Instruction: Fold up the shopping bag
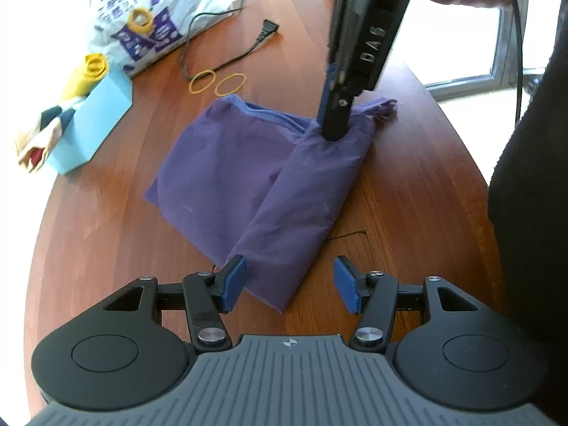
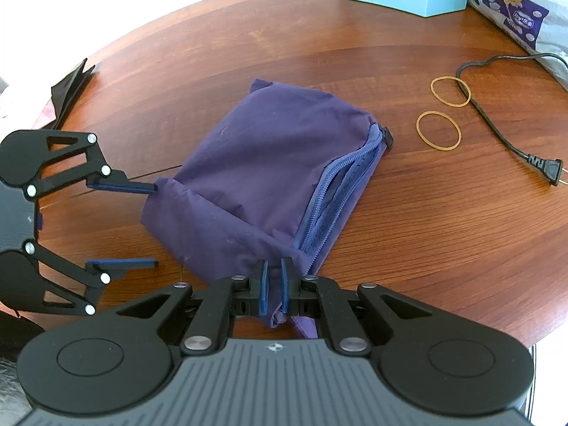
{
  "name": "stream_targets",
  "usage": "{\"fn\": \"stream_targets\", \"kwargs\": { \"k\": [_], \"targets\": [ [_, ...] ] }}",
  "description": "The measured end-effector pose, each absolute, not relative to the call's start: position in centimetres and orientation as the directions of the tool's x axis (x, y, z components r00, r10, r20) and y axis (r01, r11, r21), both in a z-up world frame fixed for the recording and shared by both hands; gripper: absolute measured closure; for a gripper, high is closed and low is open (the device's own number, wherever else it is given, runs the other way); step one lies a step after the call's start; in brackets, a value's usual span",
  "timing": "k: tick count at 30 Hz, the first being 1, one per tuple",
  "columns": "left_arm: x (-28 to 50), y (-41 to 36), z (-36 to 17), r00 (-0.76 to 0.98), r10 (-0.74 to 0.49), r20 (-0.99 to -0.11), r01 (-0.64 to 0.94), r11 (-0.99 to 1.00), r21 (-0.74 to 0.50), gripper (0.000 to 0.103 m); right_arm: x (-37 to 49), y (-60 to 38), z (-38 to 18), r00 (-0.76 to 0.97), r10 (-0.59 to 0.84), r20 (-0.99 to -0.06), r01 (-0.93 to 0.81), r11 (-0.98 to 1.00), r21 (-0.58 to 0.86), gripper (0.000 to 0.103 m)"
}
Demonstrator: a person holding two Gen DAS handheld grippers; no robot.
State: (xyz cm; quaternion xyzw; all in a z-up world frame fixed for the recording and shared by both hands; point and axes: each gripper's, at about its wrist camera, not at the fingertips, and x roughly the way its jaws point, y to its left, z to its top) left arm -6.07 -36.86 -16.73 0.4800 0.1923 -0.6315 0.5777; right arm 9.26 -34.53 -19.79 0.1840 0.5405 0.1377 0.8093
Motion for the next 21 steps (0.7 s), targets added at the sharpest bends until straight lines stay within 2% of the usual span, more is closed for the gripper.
{"fn": "stream_targets", "kwargs": {
  "k": [9,14,21],
  "targets": [
    [-6.0,-38.2,-16.9,0.148,-0.563,-0.813,0.91,-0.246,0.335,0.045,9.5,-35.5,-20.3,0.357,0.478,-0.802,-0.013,0.862,0.507,0.095],
    [-6.7,-38.1,-17.1,0.238,-0.597,-0.766,0.869,-0.222,0.442,0.046,9.7,-35.7,-20.4,0.343,0.495,-0.799,-0.023,0.854,0.52,0.095],
    [-5.8,-38.2,-16.5,0.226,-0.578,-0.784,0.889,-0.206,0.409,0.047,10.3,-36.0,-20.7,0.311,0.521,-0.795,-0.039,0.842,0.537,0.096]
  ]
}}
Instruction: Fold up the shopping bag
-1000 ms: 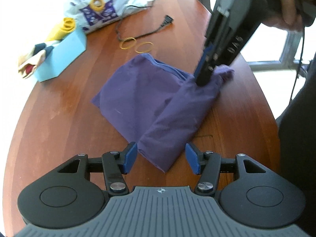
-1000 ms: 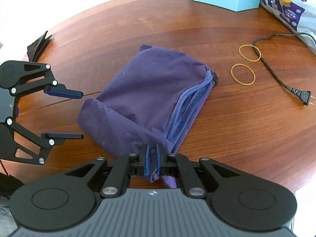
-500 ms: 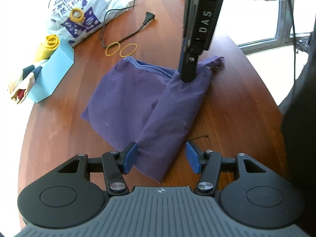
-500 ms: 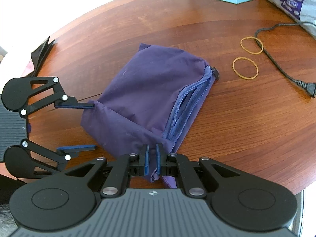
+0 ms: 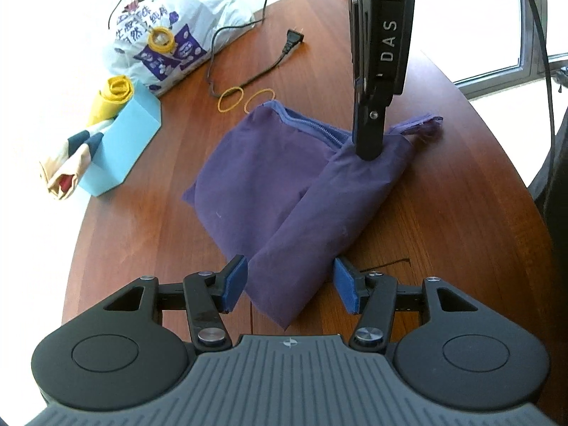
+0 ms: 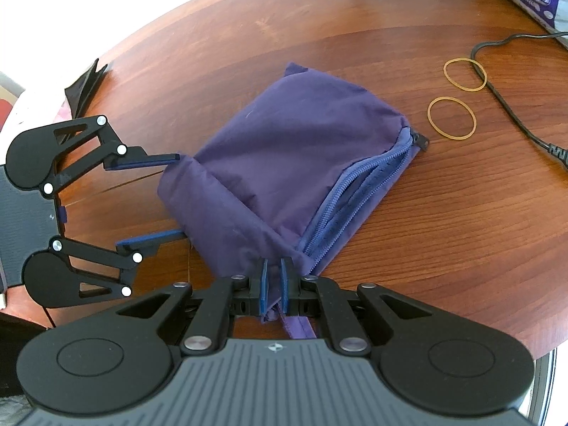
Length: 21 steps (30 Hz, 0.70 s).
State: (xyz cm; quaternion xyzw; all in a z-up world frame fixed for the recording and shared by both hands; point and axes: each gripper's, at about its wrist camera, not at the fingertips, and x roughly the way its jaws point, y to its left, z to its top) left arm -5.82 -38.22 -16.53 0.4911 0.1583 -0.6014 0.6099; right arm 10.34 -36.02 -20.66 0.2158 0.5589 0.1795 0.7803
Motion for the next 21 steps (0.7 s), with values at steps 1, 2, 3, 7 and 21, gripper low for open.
{"fn": "stream_targets", "kwargs": {
  "k": [1,2,3,7,21],
  "targets": [
    [-5.7,-38.2,-16.5,0.226,-0.574,-0.787,0.891,-0.206,0.405,0.047,10.4,-36.1,-20.7,0.307,0.526,-0.793,-0.04,0.84,0.541,0.096],
    [-5.5,-38.3,-16.6,0.226,-0.568,-0.791,0.893,-0.204,0.402,0.047,10.5,-36.1,-20.8,0.304,0.53,-0.792,-0.041,0.838,0.545,0.096],
    [-5.5,-38.3,-16.7,0.226,-0.565,-0.794,0.893,-0.205,0.4,0.049,10.5,-36.2,-20.8,0.303,0.533,-0.79,-0.04,0.836,0.548,0.096],
    [-5.2,-38.9,-17.0,0.208,-0.552,-0.808,0.9,-0.216,0.379,0.052,10.7,-36.7,-20.9,0.294,0.55,-0.781,-0.034,0.823,0.567,0.096],
    [0.0,-41.1,-16.2,-0.006,-0.449,-0.893,0.998,-0.063,0.025,0.069,10.0,-34.0,-18.7,0.329,0.499,-0.802,-0.196,0.867,0.459,0.063]
  ]
}}
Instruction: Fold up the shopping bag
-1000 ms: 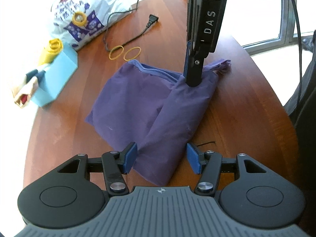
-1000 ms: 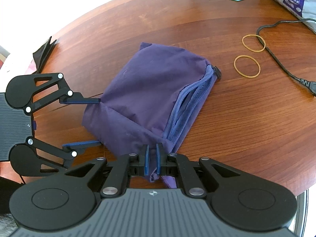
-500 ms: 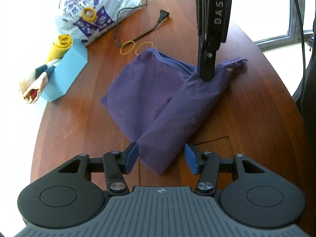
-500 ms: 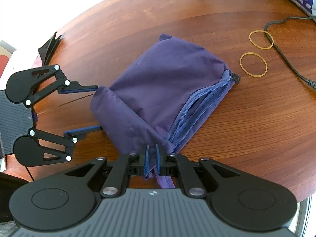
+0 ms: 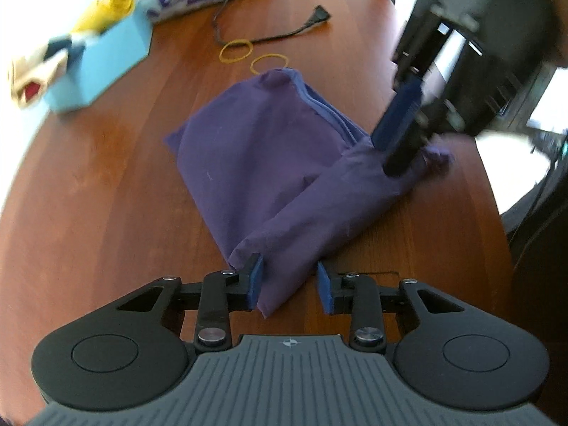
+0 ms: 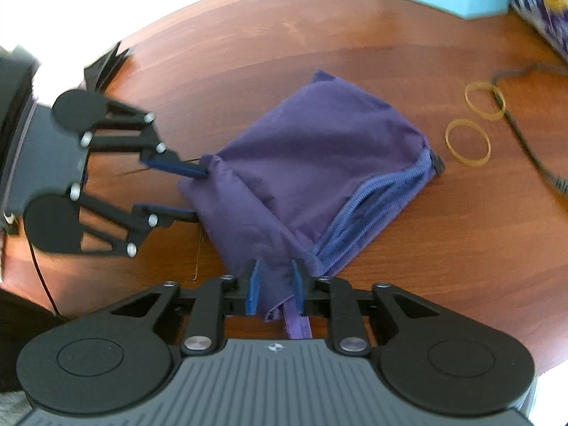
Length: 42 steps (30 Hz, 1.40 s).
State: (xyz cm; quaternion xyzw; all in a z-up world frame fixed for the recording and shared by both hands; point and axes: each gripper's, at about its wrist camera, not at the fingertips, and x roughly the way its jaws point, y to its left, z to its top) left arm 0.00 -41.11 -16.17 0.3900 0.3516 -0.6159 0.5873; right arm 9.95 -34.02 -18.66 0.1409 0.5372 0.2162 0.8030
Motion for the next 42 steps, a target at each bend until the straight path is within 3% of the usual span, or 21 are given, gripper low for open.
{"fn": "stream_targets", "kwargs": {
  "k": [2,5,9,12,16,20,24,28,37,38,39,42],
  "targets": [
    [1.1,-41.5,-16.1,-0.048,-0.433,-0.9,0.999,-0.019,-0.044,0.069,9.5,-33.0,-18.2,0.337,0.486,-0.806,-0.253,0.872,0.419,0.044],
    [2.3,-42.1,-16.0,-0.091,-0.416,-0.905,0.993,0.036,-0.116,0.07,8.5,-30.5,-17.8,0.357,0.399,-0.845,-0.36,0.893,0.269,0.042],
    [3.8,-42.3,-16.0,-0.146,-0.407,-0.902,0.971,0.114,-0.209,0.071,7.5,-28.9,-17.9,0.39,0.328,-0.861,-0.418,0.896,0.152,0.046],
    [4.4,-42.4,-16.1,-0.172,-0.407,-0.897,0.953,0.161,-0.256,0.071,7.3,-29.2,-17.9,0.416,0.298,-0.859,-0.409,0.905,0.115,0.062],
    [4.9,-42.4,-16.0,-0.191,-0.408,-0.893,0.933,0.206,-0.294,0.071,7.3,-29.4,-18.1,0.432,0.297,-0.852,-0.415,0.904,0.104,0.064],
    [2.7,-41.7,-15.1,-0.113,-0.452,-0.885,0.98,0.094,-0.173,0.068,7.8,-30.3,-18.3,0.416,0.324,-0.85,-0.402,0.904,0.148,0.068],
    [1.1,-41.3,-14.5,-0.07,-0.495,-0.866,0.997,0.002,-0.081,0.05,8.8,-32.5,-18.5,0.376,0.404,-0.834,-0.319,0.902,0.292,0.07],
    [-0.9,-41.5,-14.7,-0.001,-0.512,-0.859,0.995,-0.083,0.048,0.045,10.1,-34.9,-18.9,0.321,0.49,-0.81,-0.248,0.869,0.427,0.07],
    [-2.9,-42.3,-16.0,0.105,-0.513,-0.852,0.919,-0.277,0.28,0.045,11.8,-38.1,-20.1,0.235,0.614,-0.754,-0.182,0.79,0.586,0.071],
    [-3.0,-42.5,-16.3,0.113,-0.505,-0.856,0.905,-0.304,0.298,0.048,11.9,-38.4,-20.2,0.23,0.623,-0.748,-0.178,0.782,0.597,0.071],
    [-3.0,-42.5,-16.5,0.117,-0.501,-0.858,0.897,-0.318,0.307,0.061,11.9,-38.6,-20.3,0.227,0.629,-0.743,-0.176,0.777,0.604,0.071],
    [-2.6,-43.0,-16.8,0.114,-0.487,-0.866,0.891,-0.335,0.306,0.068,11.7,-38.6,-20.2,0.224,0.633,-0.741,-0.191,0.774,0.604,0.071]
  ]
}}
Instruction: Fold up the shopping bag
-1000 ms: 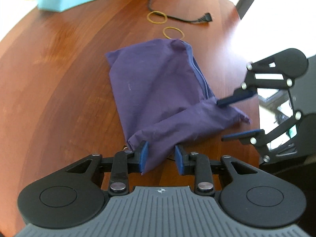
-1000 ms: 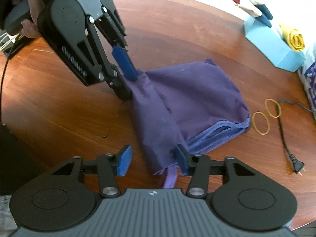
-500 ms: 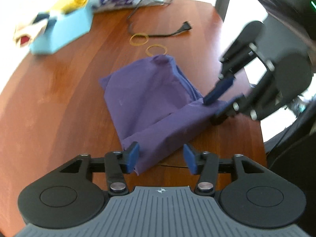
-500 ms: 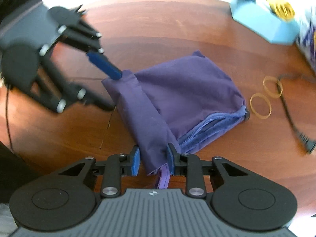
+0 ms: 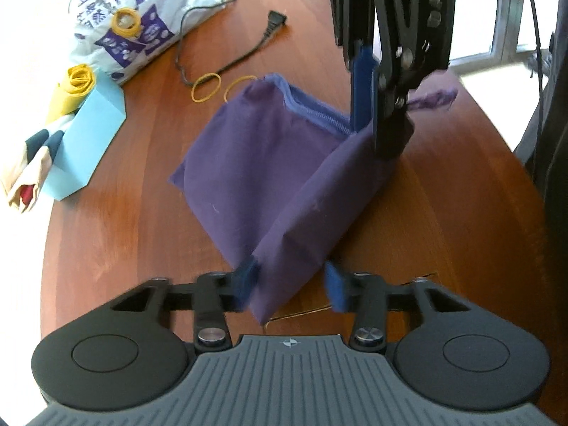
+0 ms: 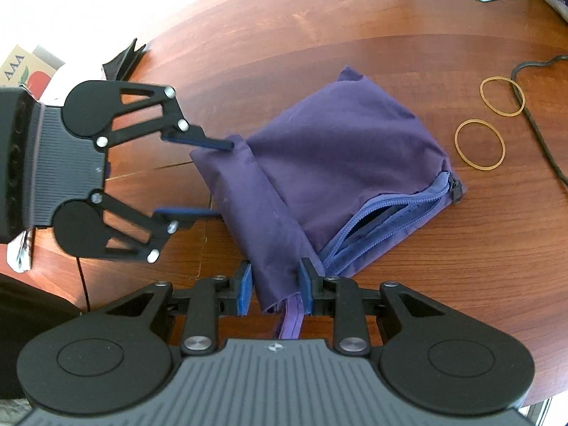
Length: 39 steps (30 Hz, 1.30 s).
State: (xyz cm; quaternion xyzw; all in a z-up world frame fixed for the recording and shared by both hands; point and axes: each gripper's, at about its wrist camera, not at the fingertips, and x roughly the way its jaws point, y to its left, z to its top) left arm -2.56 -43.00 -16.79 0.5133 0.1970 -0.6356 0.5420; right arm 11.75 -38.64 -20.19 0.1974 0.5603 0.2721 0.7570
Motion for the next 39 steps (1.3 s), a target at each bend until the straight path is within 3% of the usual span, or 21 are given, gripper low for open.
{"fn": "stream_targets", "kwargs": {
  "k": [5,14,20,29,39],
  "targets": [
    [-1.4,-43.8,-16.3,0.069,-0.452,-0.889,0.929,-0.296,0.222,0.071,11.3,-38.2,-19.6,0.245,0.609,-0.755,-0.248,0.792,0.558,0.066],
    [0.8,-46.3,-15.7,-0.03,-0.343,-0.939,0.982,-0.186,0.037,0.071,8.8,-34.4,-17.9,0.346,0.488,-0.801,-0.393,0.851,0.348,0.059],
    [1.5,-46.8,-15.4,-0.088,-0.279,-0.956,0.992,-0.107,-0.06,0.072,7.8,-33.8,-18.1,0.4,0.438,-0.805,-0.398,0.874,0.278,0.066],
    [1.8,-46.0,-13.7,-0.086,-0.331,-0.94,0.996,-0.045,-0.075,0.068,9.2,-37.8,-19.9,0.335,0.584,-0.739,-0.203,0.811,0.549,0.069],
    [3.2,-45.7,-11.4,-0.076,-0.404,-0.912,0.992,0.062,-0.11,0.071,11.8,-42.1,-23.2,0.245,0.745,-0.62,0.025,0.634,0.773,0.071]
  ]
}}
